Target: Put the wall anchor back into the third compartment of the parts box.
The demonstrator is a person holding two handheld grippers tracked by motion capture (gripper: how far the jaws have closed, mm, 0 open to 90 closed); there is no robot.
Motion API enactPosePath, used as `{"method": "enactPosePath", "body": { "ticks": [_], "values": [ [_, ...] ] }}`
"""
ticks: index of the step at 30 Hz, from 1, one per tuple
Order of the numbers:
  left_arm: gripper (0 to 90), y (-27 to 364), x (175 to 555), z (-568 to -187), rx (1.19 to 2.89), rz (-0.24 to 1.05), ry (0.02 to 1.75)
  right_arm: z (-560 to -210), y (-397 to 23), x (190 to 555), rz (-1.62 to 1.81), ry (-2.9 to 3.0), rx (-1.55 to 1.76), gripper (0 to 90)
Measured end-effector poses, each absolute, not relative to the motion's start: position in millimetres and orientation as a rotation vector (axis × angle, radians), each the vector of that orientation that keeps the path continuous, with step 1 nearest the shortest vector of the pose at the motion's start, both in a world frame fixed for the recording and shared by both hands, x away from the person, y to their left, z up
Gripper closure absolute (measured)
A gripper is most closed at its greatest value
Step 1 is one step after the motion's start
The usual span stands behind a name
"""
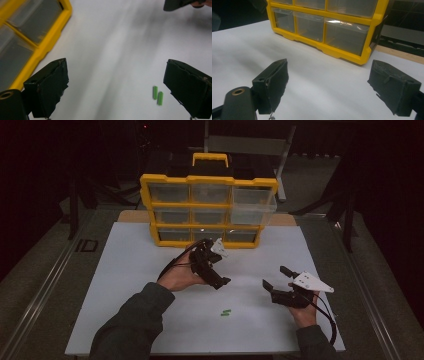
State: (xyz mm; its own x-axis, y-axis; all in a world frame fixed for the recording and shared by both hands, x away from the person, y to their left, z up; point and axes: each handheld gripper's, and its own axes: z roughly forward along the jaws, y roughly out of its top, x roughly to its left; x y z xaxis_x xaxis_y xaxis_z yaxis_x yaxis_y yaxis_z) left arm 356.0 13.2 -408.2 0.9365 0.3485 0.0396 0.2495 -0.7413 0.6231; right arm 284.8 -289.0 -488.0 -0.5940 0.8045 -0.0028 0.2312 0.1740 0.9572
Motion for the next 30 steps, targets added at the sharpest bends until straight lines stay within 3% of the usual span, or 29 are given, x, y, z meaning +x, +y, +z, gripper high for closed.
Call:
{"method": "enactPosePath", "body": {
  "ticks": [30],
  "values": [
    [7.3,-25,336,-485,2.545,0.068,0.366,-488,-291,284,1.433,1.929,0.981,15.9]
  ]
}}
